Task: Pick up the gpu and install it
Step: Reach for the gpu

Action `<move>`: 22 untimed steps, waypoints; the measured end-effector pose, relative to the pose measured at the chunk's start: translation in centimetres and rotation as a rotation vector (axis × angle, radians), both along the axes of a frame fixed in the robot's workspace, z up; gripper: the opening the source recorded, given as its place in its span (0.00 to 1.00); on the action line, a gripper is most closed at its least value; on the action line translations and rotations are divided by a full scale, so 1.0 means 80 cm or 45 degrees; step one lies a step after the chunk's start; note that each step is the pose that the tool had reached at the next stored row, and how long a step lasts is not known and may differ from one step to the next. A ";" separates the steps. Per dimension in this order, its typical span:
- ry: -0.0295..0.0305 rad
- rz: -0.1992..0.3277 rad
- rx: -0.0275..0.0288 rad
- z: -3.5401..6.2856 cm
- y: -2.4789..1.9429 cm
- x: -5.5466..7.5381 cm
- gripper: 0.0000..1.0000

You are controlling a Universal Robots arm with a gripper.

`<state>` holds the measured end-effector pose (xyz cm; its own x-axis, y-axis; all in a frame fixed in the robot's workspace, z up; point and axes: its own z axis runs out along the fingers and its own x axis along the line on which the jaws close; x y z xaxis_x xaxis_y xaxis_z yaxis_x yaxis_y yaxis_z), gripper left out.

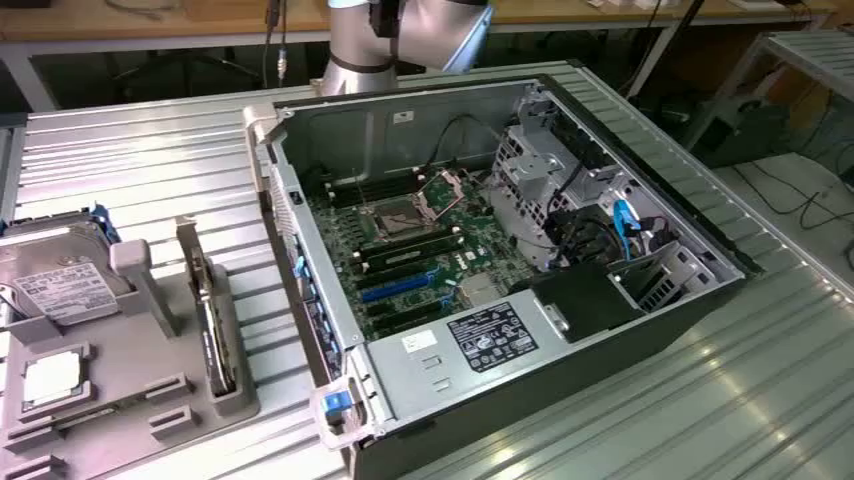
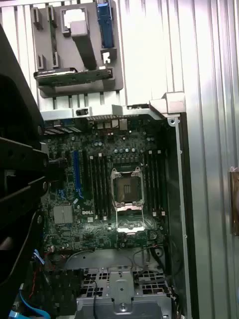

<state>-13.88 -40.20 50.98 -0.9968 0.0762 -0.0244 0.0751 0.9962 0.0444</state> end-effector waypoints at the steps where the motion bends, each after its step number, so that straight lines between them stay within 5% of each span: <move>1: 0.0000 0.000 0.0000 0.000 -0.0003 -0.002 0.11; 16: 0.0000 0.000 -0.0001 0.000 -0.0081 -0.056 0.11; 22: 0.0000 0.000 0.0000 0.000 -0.0131 -0.089 0.11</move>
